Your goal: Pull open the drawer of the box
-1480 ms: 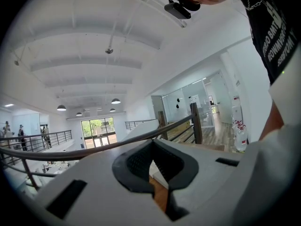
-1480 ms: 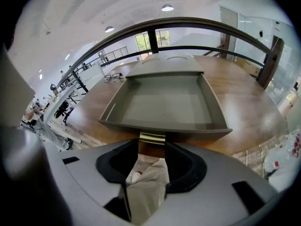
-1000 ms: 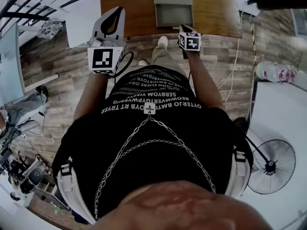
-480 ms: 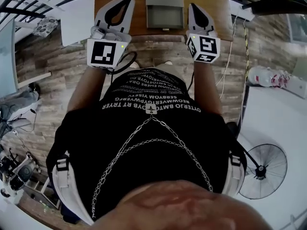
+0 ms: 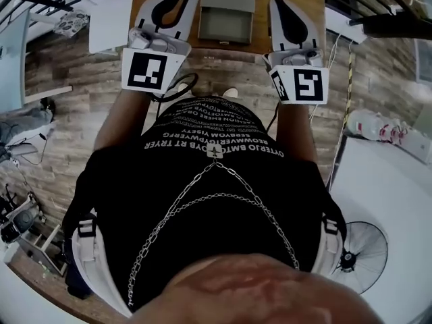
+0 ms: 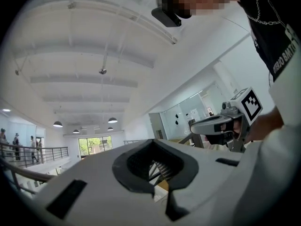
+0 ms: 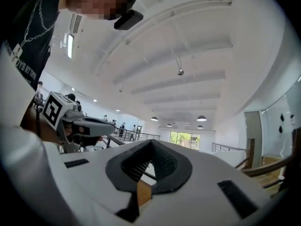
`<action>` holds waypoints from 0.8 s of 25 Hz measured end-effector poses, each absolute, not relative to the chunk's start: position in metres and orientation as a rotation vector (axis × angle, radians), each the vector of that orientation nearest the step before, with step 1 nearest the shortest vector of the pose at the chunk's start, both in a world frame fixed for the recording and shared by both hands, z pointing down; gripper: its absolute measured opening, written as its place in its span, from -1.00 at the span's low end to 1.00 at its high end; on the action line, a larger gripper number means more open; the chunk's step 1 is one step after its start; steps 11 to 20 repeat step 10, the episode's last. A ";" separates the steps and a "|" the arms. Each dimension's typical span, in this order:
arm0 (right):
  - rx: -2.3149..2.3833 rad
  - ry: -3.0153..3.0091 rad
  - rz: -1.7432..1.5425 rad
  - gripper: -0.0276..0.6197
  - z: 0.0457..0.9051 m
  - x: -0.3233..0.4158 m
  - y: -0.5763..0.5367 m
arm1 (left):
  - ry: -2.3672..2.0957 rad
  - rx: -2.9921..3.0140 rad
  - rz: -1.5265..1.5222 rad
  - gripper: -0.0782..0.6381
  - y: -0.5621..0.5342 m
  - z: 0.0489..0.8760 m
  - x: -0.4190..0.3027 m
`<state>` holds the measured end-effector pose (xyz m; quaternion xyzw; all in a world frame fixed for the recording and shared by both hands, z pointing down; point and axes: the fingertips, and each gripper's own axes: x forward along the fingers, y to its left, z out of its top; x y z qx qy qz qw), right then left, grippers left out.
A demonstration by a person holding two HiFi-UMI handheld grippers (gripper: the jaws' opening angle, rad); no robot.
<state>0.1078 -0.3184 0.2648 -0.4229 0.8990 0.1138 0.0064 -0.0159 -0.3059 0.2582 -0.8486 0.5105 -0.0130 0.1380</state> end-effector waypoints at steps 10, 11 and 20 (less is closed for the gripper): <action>-1.068 2.870 0.332 -0.93 0.243 0.104 -0.319 | 1.615 -2.346 -0.052 -0.76 -0.304 0.233 -0.007; -1.068 2.870 0.332 -0.93 0.243 0.104 -0.319 | 1.615 -2.346 -0.052 -0.76 -0.304 0.233 -0.007; -1.068 2.870 0.332 -0.93 0.243 0.104 -0.319 | 1.615 -2.346 -0.052 -0.76 -0.304 0.233 -0.007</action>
